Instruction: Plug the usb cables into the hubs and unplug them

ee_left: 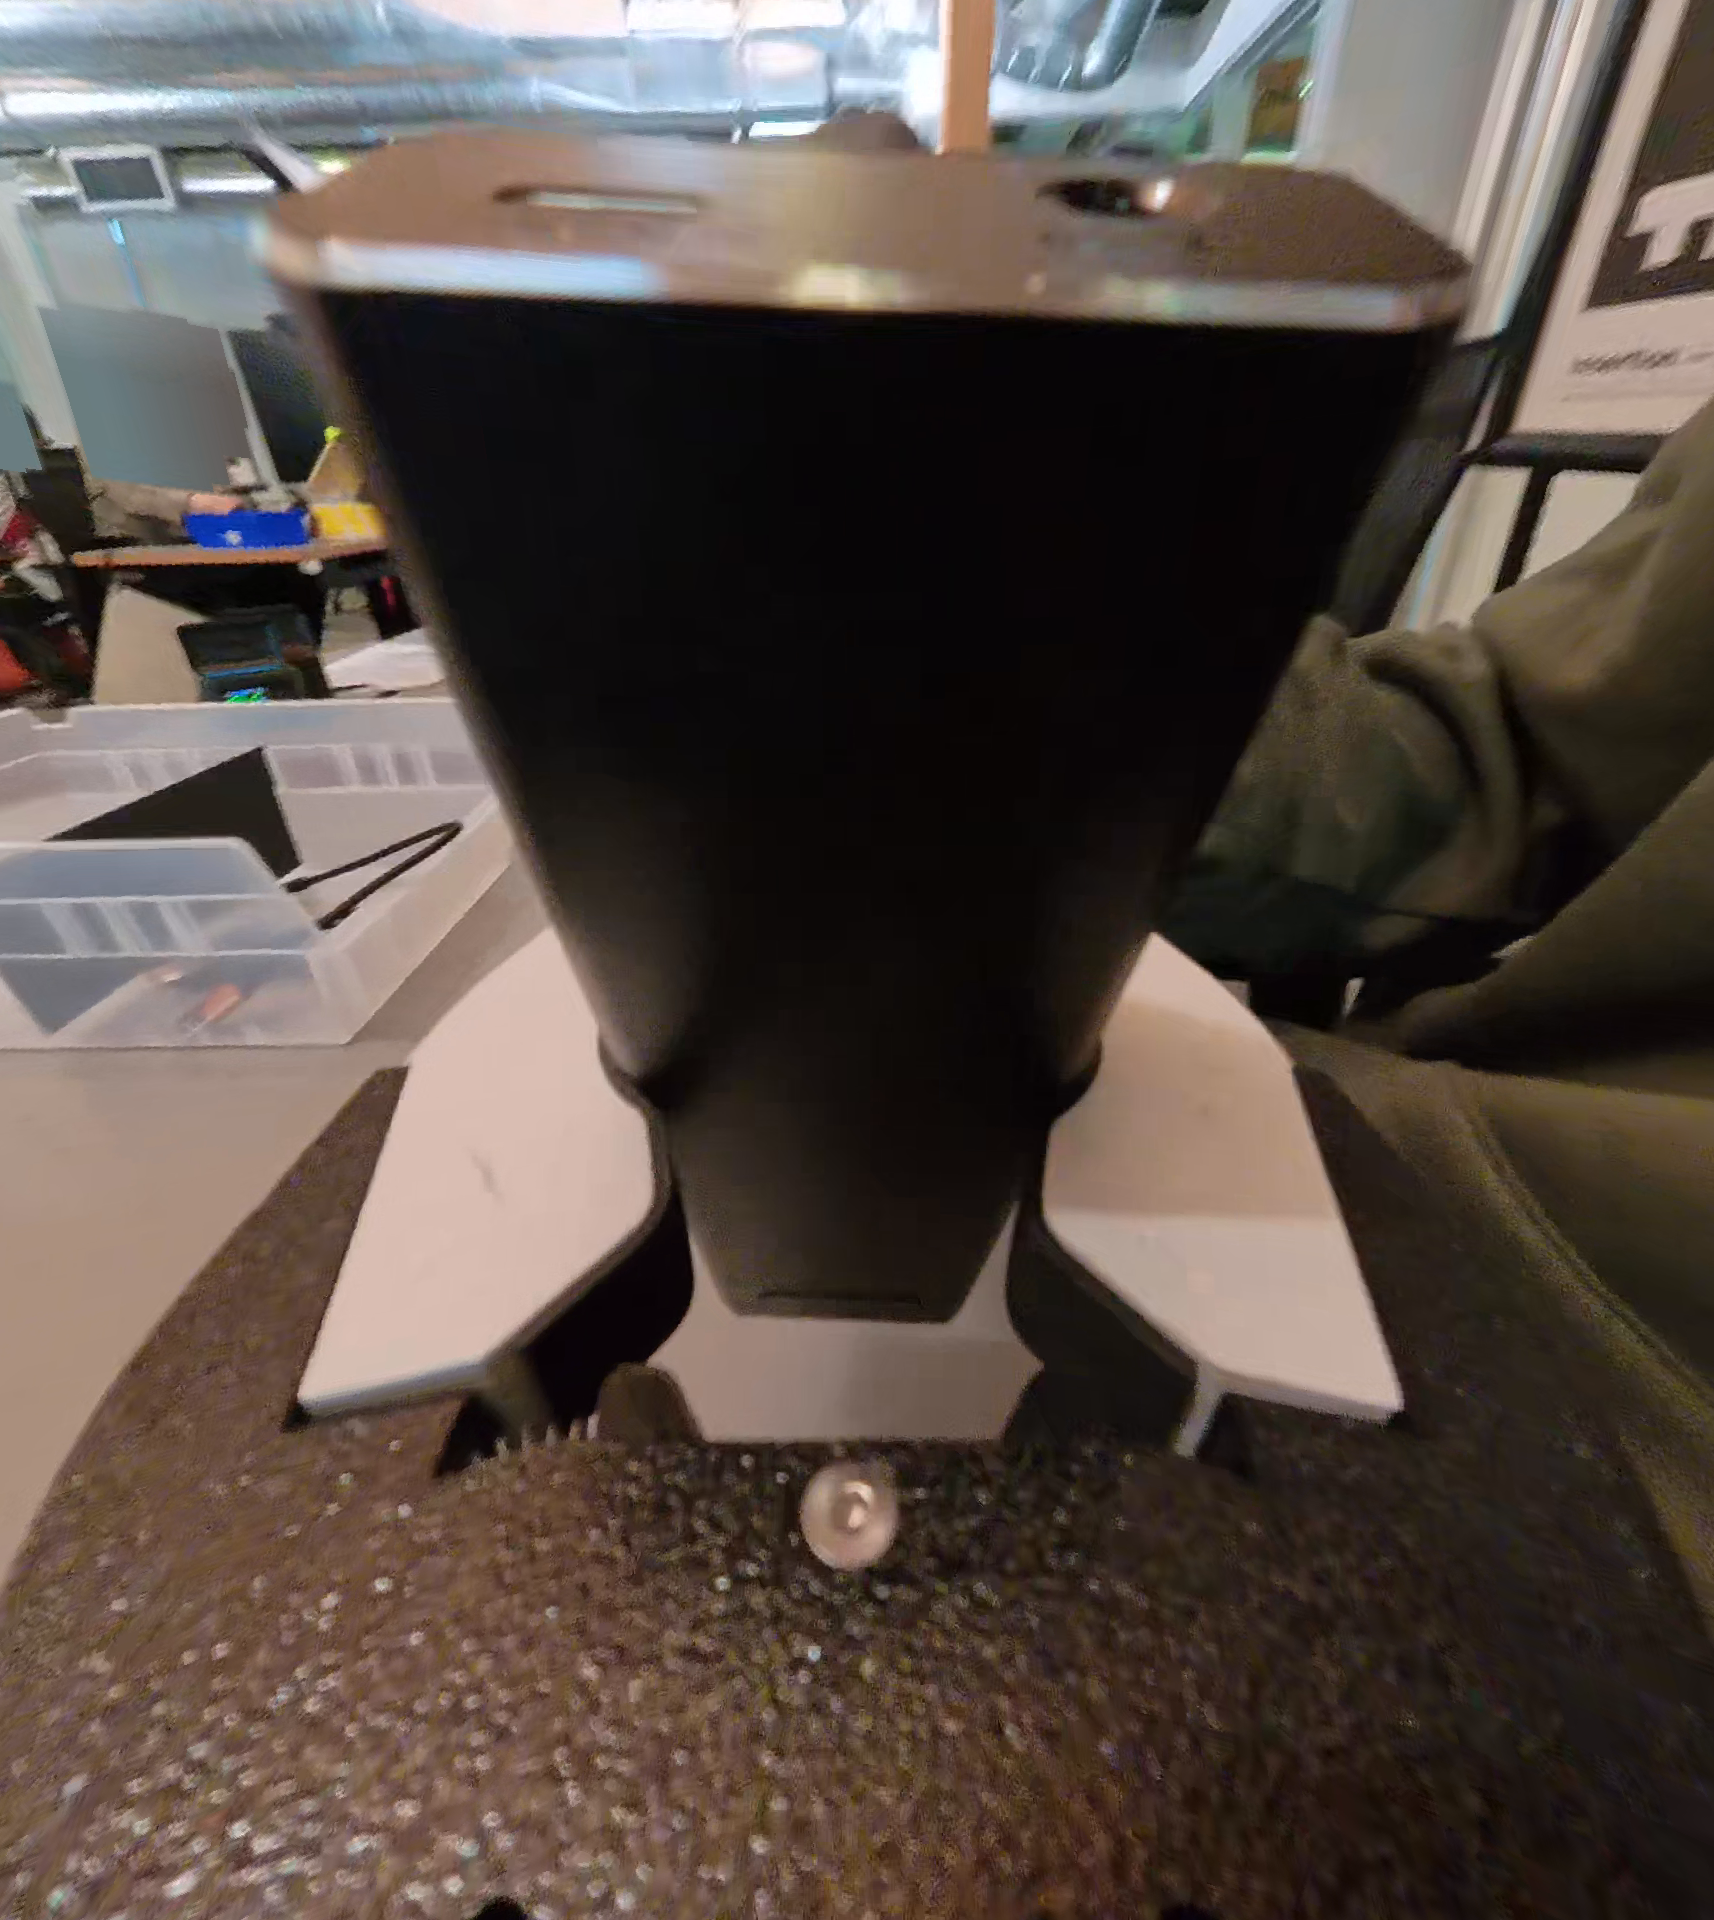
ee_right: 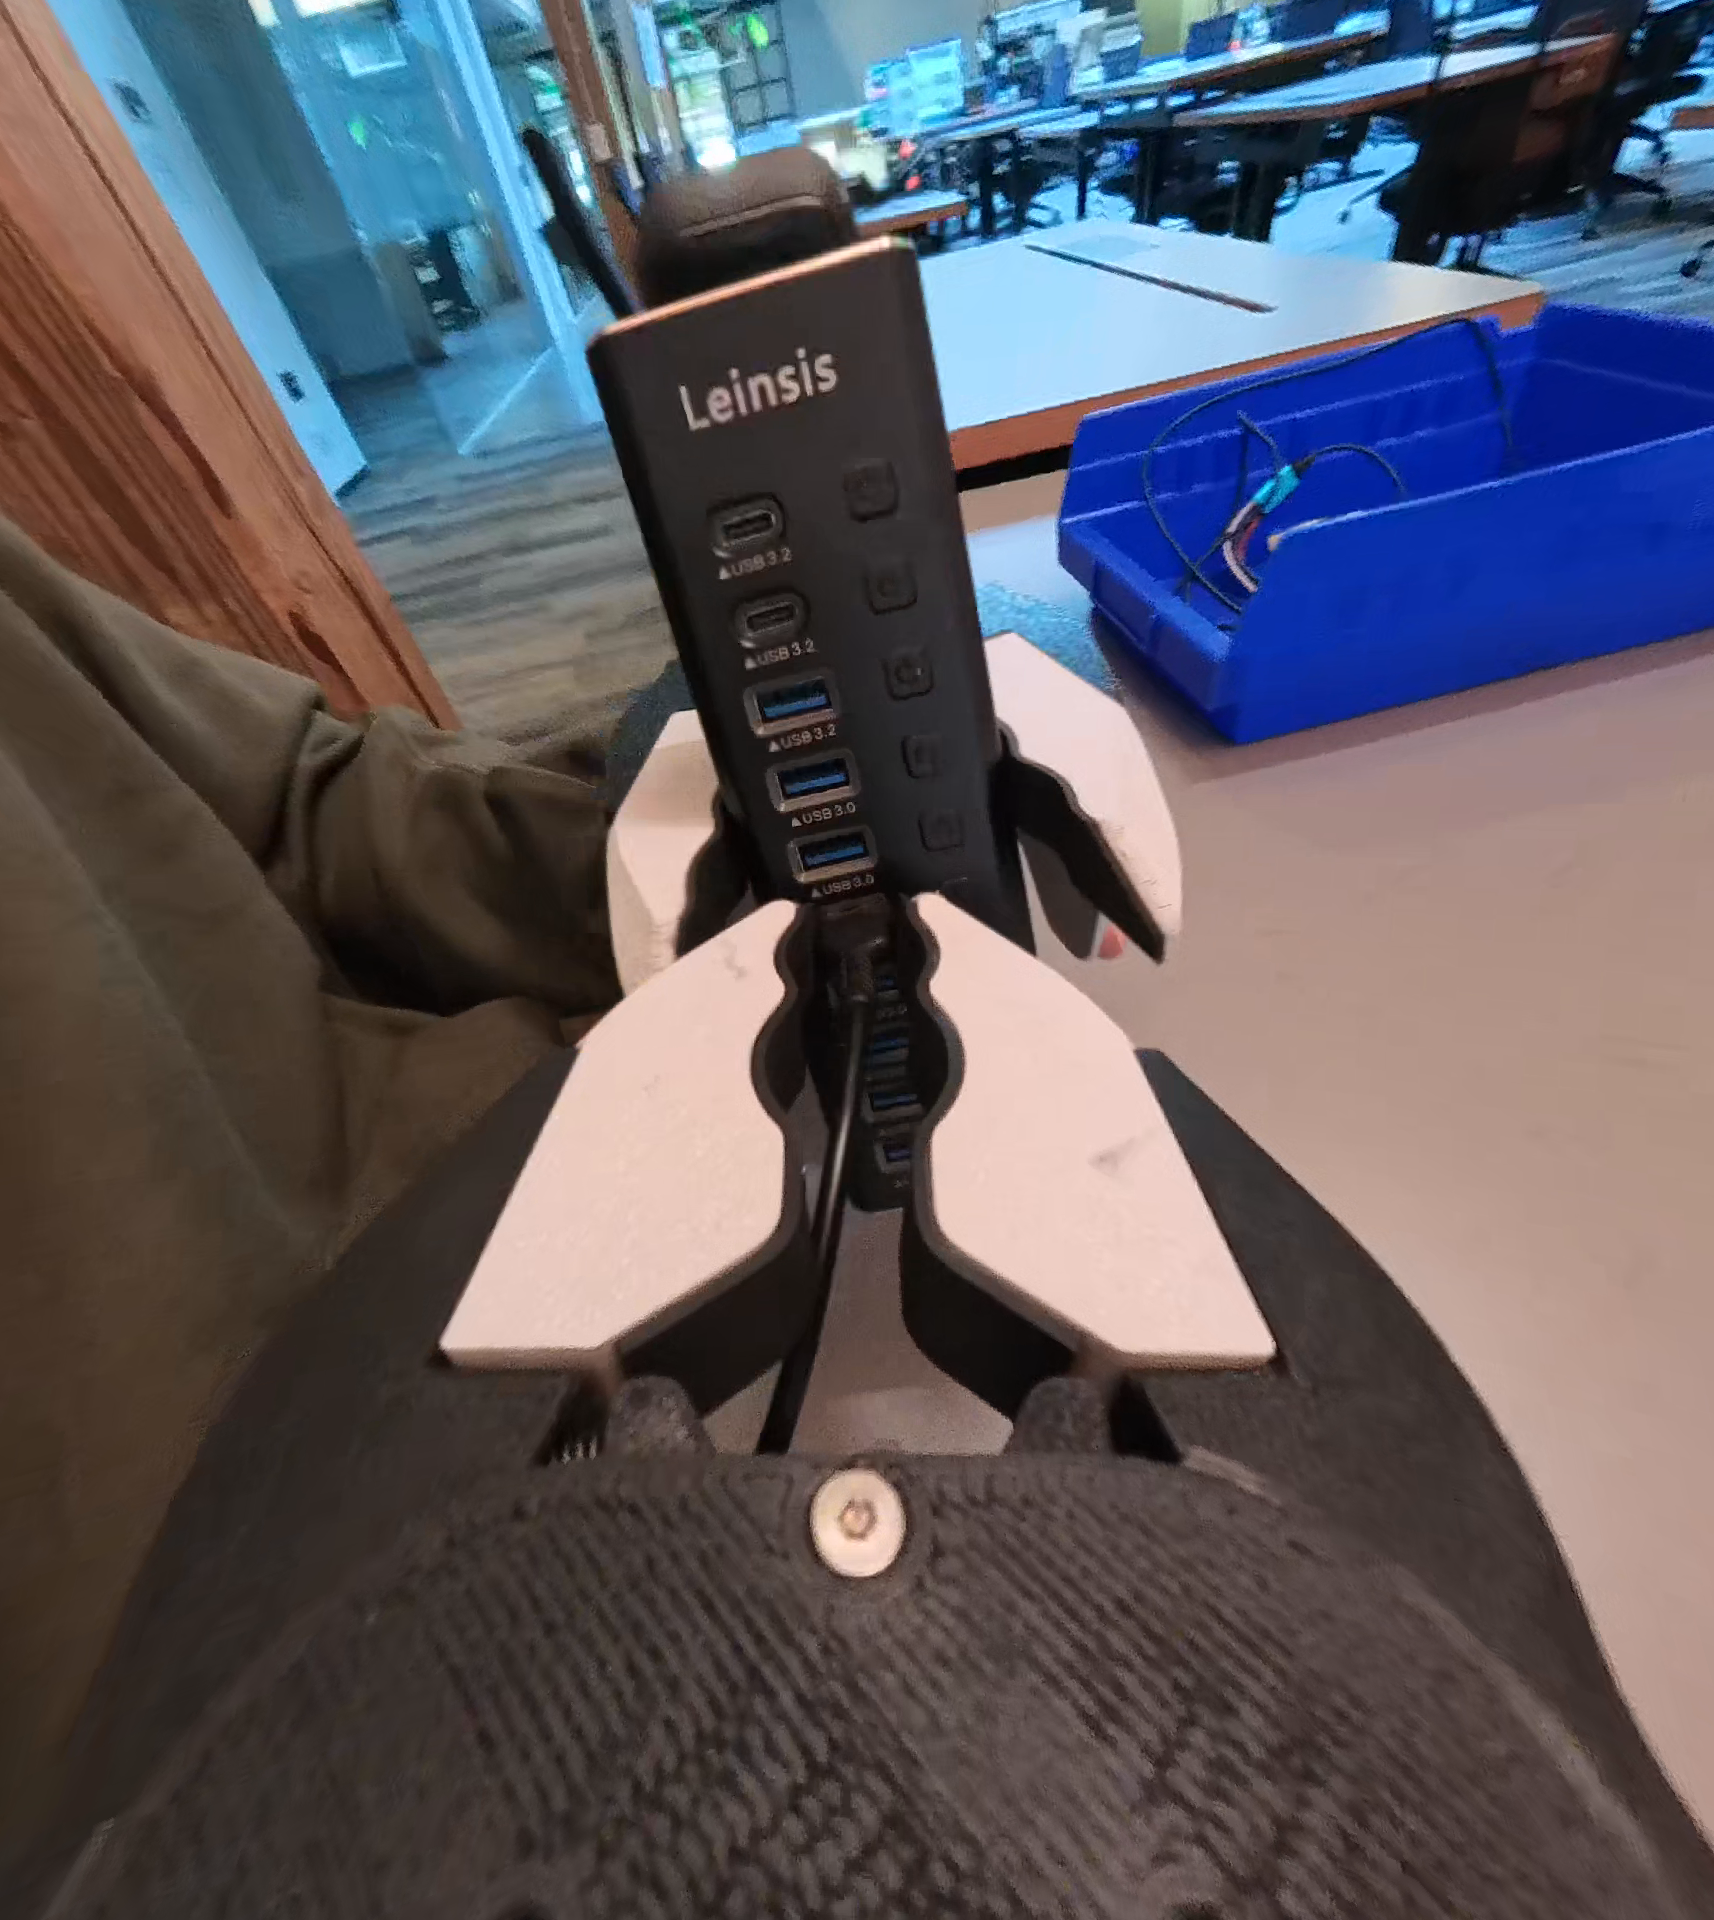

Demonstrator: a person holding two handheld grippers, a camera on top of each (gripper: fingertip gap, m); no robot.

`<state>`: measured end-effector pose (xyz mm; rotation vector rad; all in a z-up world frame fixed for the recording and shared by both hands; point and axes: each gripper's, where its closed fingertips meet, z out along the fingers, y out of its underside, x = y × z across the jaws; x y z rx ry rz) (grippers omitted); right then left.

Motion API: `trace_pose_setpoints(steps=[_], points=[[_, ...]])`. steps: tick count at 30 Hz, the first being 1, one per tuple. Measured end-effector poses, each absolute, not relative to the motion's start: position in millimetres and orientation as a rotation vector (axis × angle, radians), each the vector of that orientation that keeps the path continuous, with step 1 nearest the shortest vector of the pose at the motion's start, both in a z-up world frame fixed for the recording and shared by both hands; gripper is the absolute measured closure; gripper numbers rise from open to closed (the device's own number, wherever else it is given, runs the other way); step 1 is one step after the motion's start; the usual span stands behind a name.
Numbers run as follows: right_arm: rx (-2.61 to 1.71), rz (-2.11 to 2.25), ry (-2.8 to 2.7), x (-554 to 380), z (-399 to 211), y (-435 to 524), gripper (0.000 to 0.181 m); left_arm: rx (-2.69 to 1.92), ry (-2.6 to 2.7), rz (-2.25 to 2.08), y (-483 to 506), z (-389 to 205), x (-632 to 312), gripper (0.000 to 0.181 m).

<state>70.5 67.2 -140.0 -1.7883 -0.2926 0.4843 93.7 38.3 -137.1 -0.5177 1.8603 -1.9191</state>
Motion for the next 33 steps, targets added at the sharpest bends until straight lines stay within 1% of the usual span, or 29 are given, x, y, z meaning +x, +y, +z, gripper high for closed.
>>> trace_pose_setpoints(steps=[3,8,10,14,19,23,28,32,33], points=[[-1.758,0.441,-0.28,74.4,-132.4,67.8,0.166,-0.556,1.846,-1.908,42.0,-133.7,97.8,0.109],[-1.809,0.28,-0.324,81.5,-137.4,67.9,0.166,-0.611,1.891,-1.887,43.5,-140.9,101.7,0.11],[-1.836,0.212,-0.348,83.8,-140.3,66.6,0.161,-0.608,1.93,-1.845,42.2,-145.1,101.3,0.11],[-1.888,0.286,-0.366,77.6,-144.3,63.1,0.166,-0.576,1.975,-1.783,39.8,-146.3,98.3,0.11],[-1.899,0.298,-0.44,74.4,-146.2,59.6,0.166,-0.542,1.997,-1.775,37.2,-148.3,95.5,0.11],[-1.907,0.273,-0.492,75.3,-150.7,56.3,0.161,-0.521,1.978,-1.795,39.3,-143.5,93.3,0.111],[-1.853,0.267,-0.504,69.5,-146.6,63.4,0.166,-0.498,1.969,-1.813,38.6,-141.3,91.0,0.111],[-1.807,0.291,-0.464,67.5,-140.8,66.1,0.166,-0.485,1.948,-1.822,41.3,-136.4,89.3,0.111],[-1.802,0.284,-0.446,69.1,-140.5,67.3,0.162,-0.486,1.948,-1.823,41.8,-136.1,89.2,0.11]])
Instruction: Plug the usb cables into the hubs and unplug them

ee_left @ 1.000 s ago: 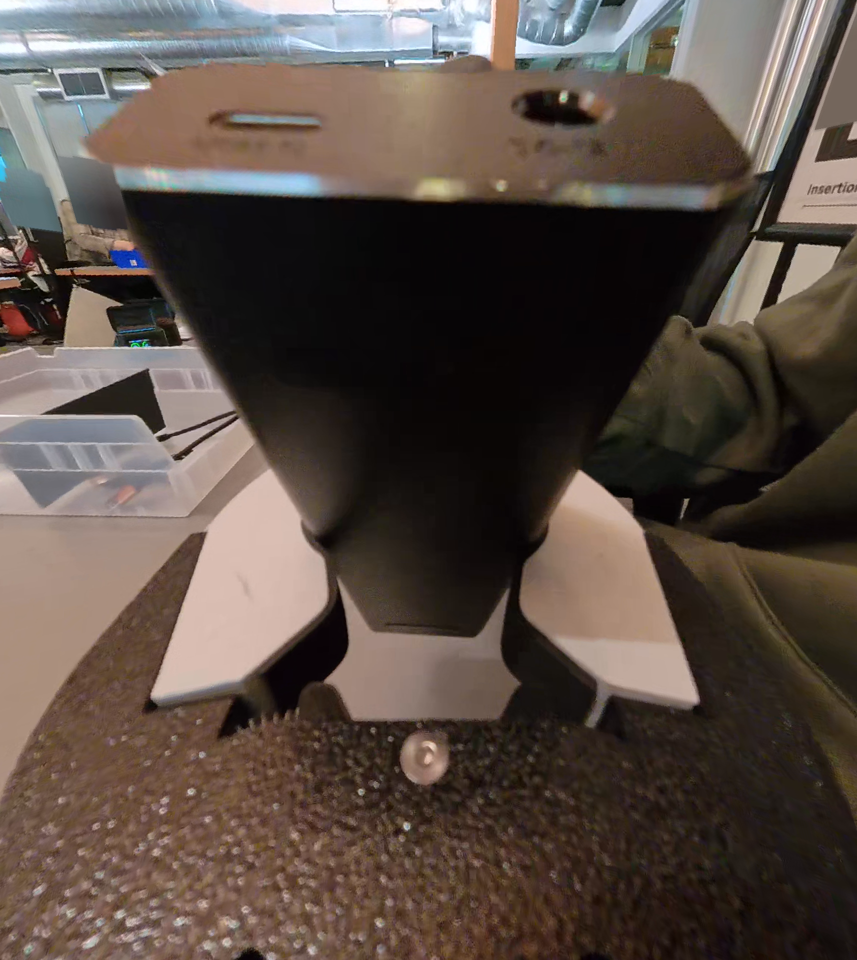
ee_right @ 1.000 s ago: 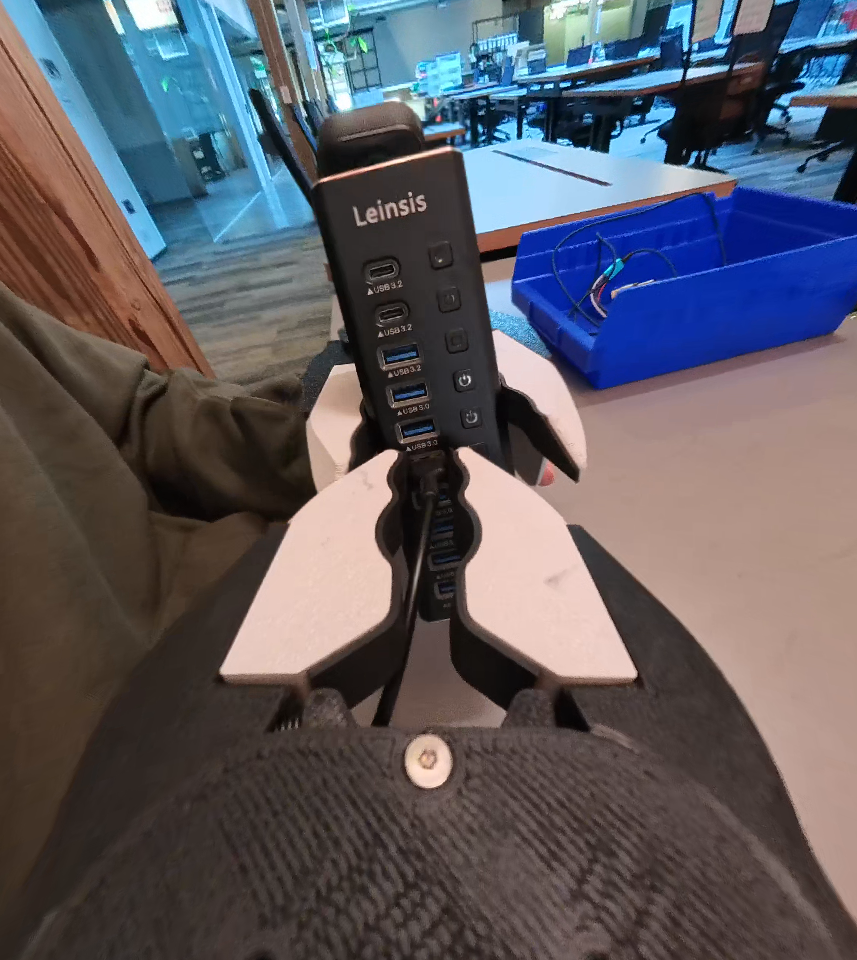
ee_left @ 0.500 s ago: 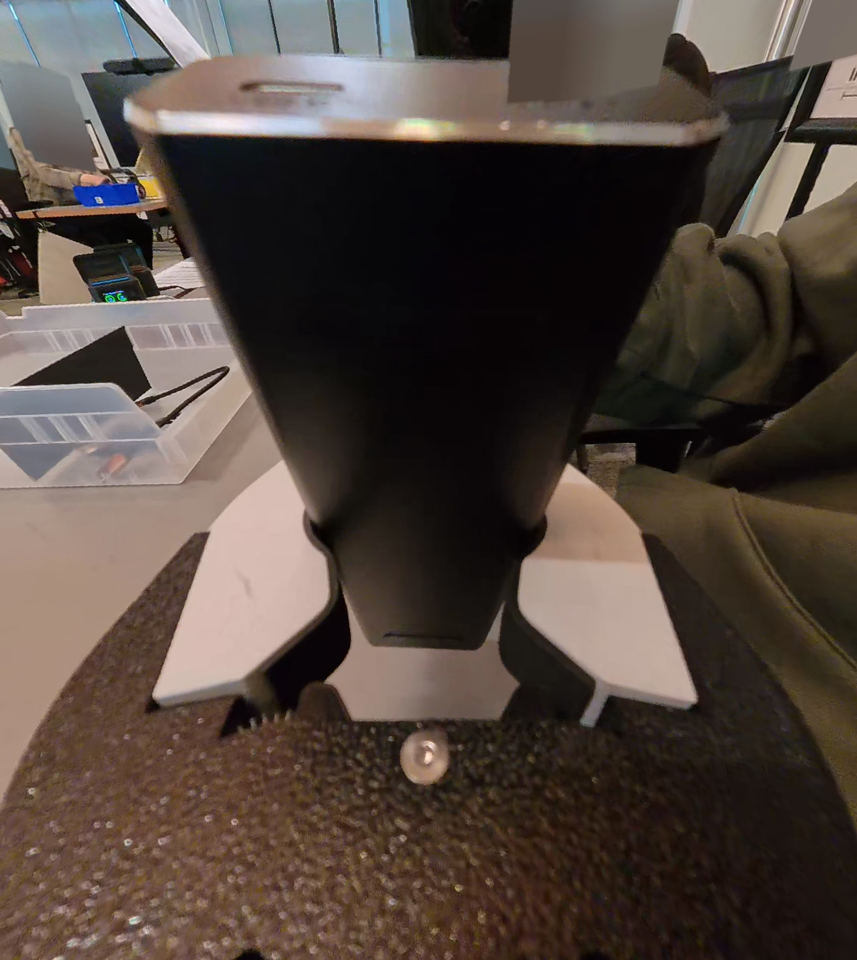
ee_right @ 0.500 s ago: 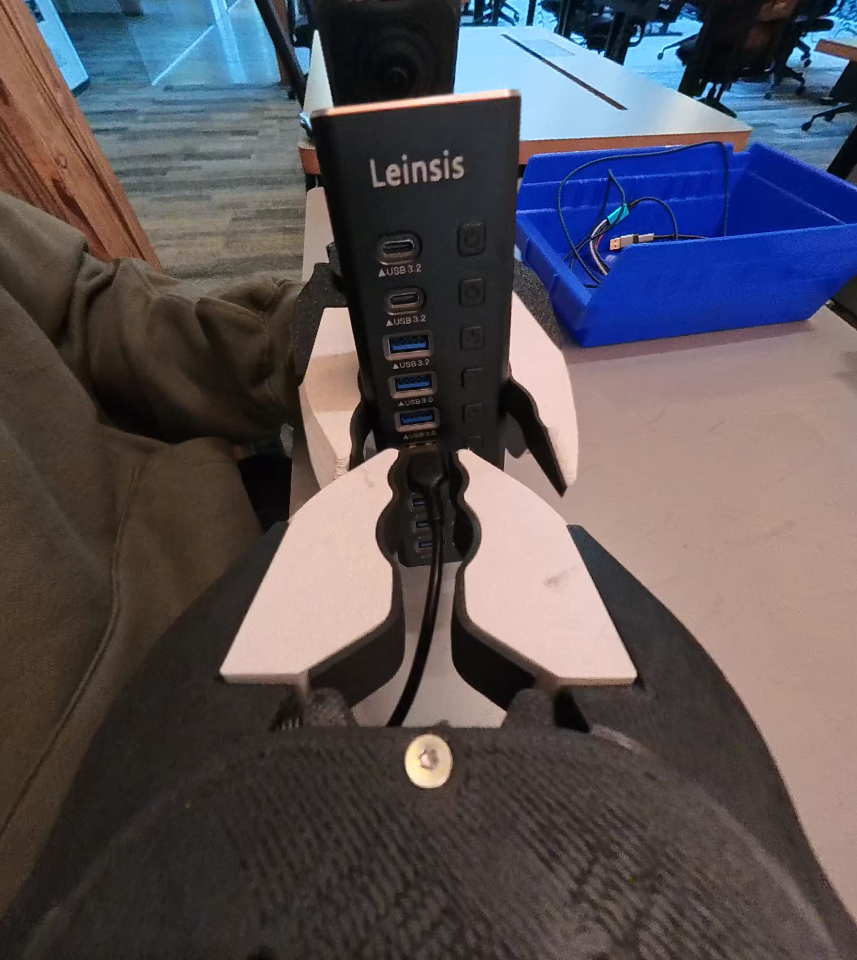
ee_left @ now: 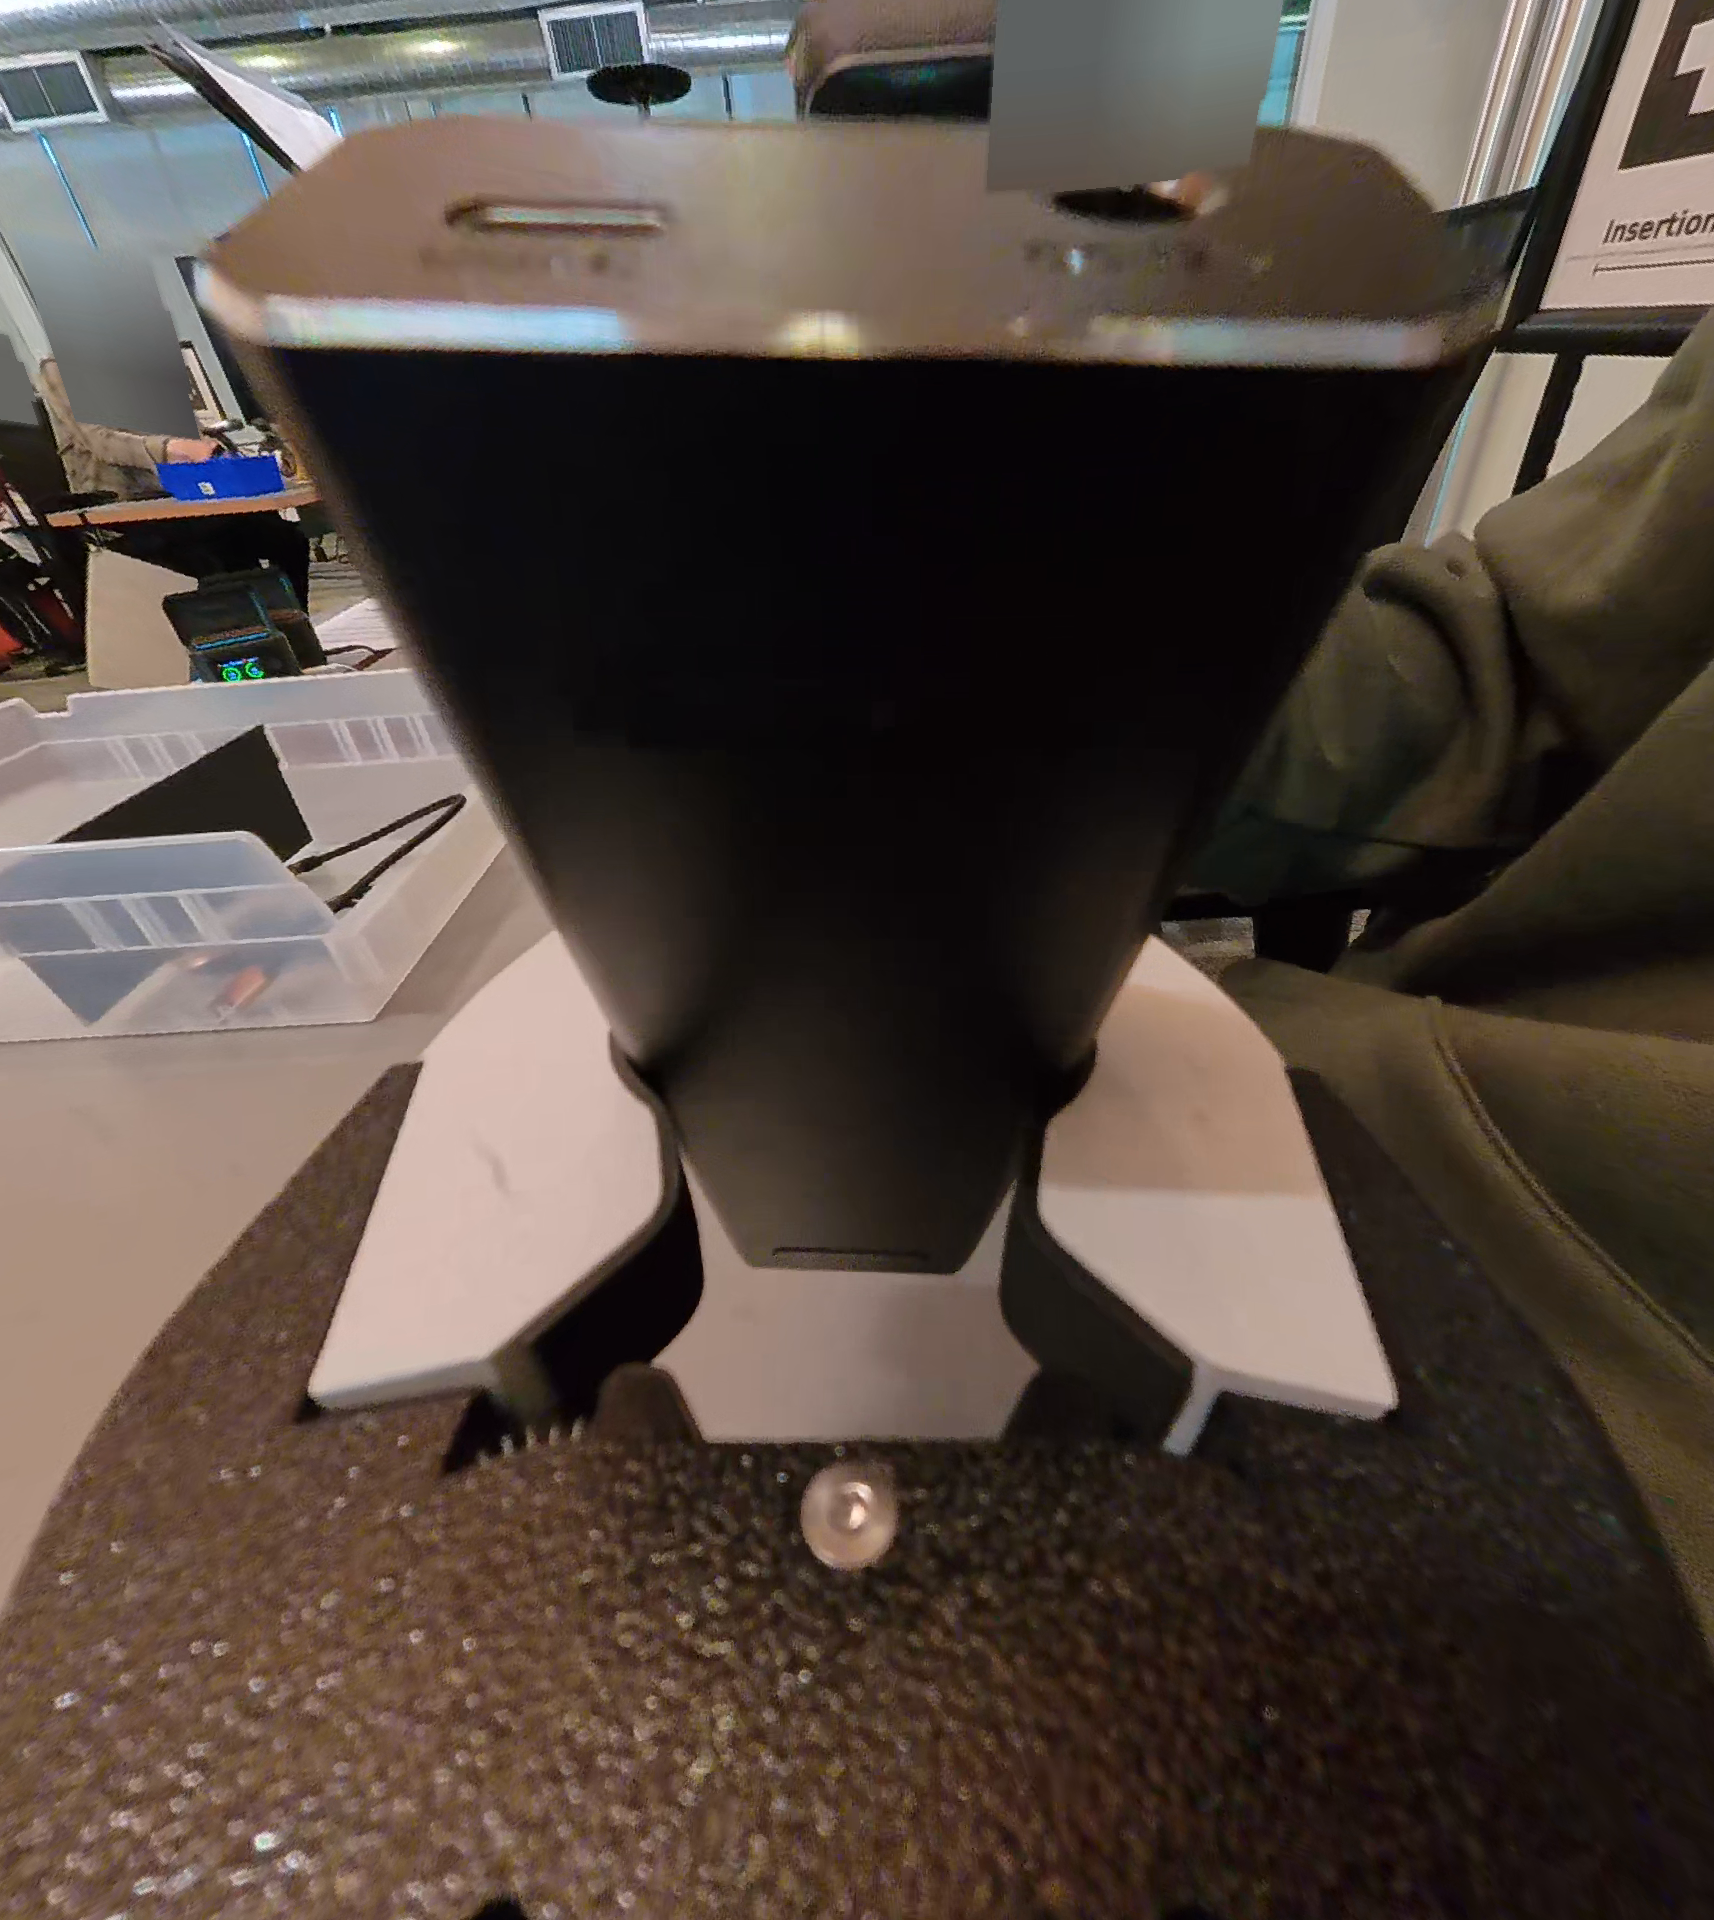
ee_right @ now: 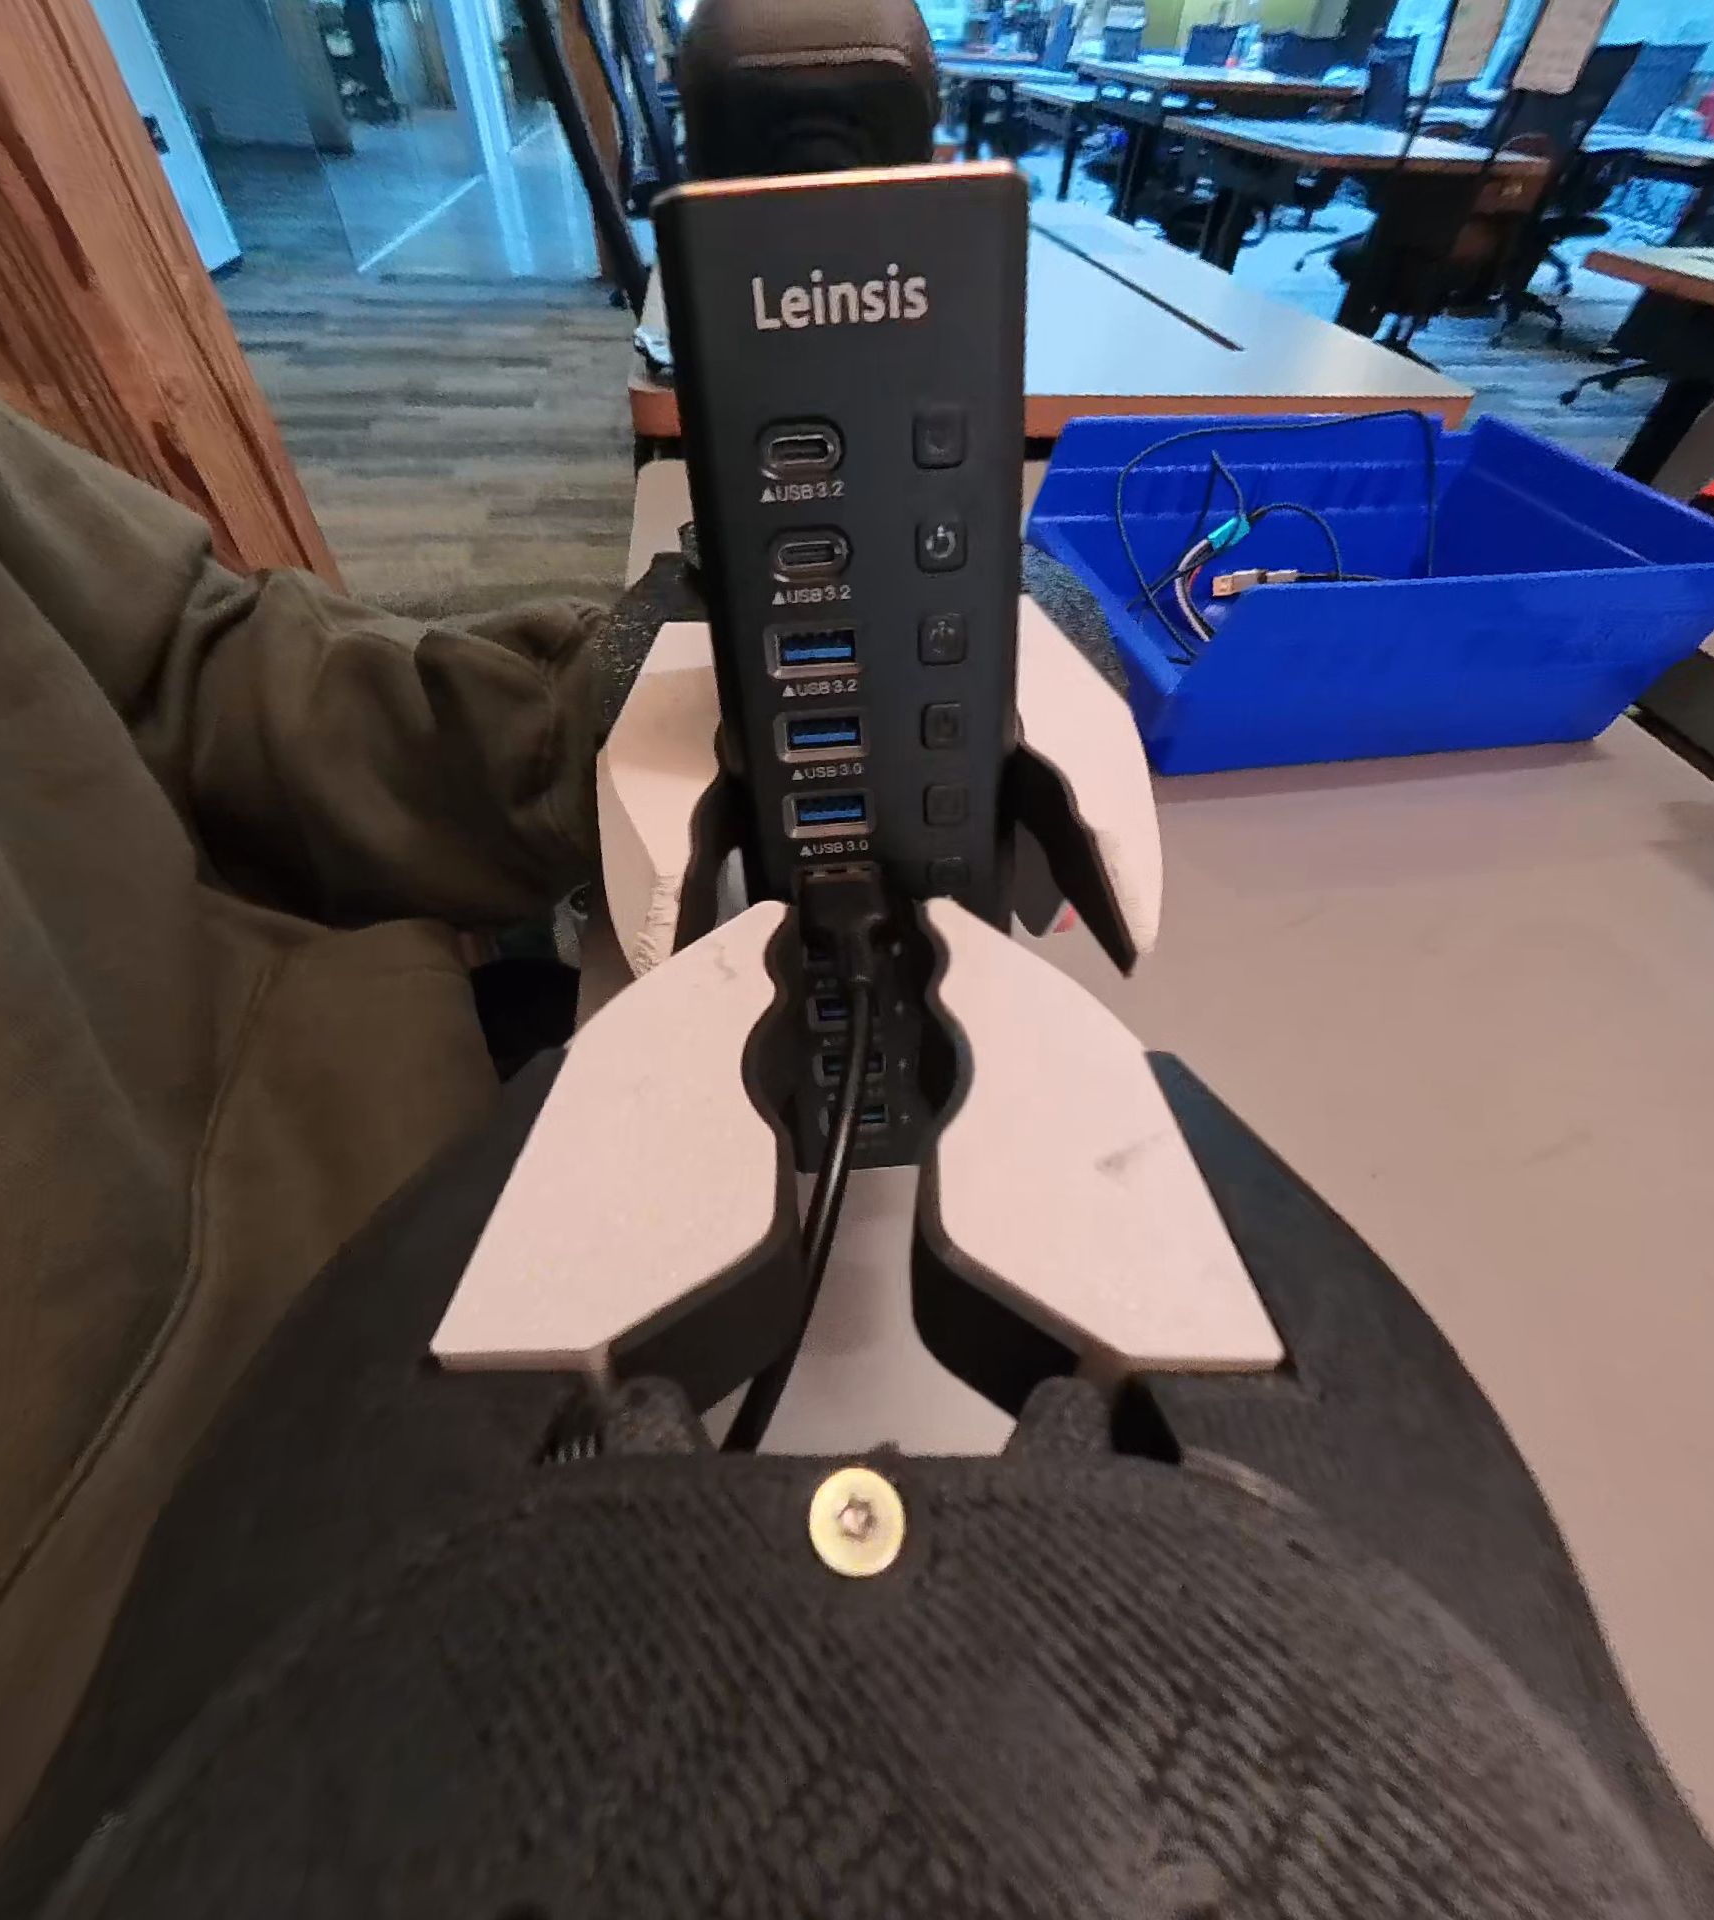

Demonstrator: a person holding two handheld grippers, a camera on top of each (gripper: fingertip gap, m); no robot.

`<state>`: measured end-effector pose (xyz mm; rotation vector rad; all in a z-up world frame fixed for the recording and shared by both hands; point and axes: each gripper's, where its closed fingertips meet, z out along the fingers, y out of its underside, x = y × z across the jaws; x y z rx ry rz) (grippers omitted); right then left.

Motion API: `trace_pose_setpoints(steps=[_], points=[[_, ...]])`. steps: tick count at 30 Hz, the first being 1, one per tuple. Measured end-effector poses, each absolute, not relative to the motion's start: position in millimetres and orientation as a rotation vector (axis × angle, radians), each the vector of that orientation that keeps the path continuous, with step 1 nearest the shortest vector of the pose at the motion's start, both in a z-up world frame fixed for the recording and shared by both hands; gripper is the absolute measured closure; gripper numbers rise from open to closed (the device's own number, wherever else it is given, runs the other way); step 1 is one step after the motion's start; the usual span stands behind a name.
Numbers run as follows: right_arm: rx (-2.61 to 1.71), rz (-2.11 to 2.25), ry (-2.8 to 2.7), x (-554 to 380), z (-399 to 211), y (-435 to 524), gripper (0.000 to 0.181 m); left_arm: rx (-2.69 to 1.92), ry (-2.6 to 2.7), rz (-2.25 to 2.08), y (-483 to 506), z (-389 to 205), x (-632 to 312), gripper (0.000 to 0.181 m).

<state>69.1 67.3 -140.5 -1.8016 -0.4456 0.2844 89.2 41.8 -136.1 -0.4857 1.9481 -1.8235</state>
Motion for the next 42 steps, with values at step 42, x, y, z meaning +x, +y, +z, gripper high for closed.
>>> trace_pose_setpoints(steps=[42], points=[[-1.775,-0.42,-0.001,431.2,-110.5,63.0,0.166,-0.677,1.798,-1.742,116.7,-126.0,96.7,0.111]])
